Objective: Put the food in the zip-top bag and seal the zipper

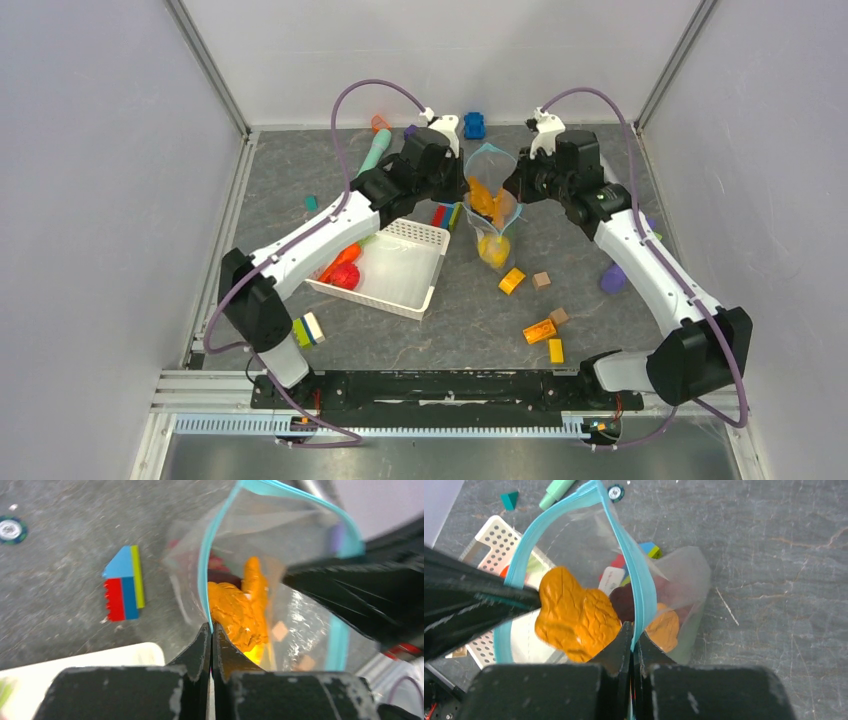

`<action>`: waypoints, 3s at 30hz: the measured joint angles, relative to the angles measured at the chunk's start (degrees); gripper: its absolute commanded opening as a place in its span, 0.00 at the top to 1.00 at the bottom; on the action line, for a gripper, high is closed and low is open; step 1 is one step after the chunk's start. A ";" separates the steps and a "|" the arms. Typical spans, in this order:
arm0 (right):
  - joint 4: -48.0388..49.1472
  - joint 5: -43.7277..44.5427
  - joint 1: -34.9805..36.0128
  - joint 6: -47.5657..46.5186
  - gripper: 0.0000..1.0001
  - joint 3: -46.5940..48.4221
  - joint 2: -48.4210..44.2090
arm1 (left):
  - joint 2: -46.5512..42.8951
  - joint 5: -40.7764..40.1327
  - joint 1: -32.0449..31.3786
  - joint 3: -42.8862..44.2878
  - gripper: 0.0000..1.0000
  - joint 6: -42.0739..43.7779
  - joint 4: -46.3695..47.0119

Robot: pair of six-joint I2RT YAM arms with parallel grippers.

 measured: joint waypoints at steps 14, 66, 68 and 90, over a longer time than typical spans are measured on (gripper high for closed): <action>-8.72 9.81 1.90 -2.84 0.98 7.30 2.56 | -2.21 1.95 -1.51 2.84 0.98 1.73 4.92; -2.93 5.79 1.88 -3.06 0.99 -0.55 -0.09 | -22.91 -15.08 18.67 -31.67 0.00 -7.15 -15.50; -2.89 5.77 1.88 -3.06 0.99 -0.55 -0.09 | -22.56 -15.91 18.67 -32.37 0.00 -8.26 -18.12; -2.62 5.44 1.88 -3.08 0.99 -0.94 -0.09 | -11.34 -14.27 19.04 -36.59 0.15 -10.34 -20.02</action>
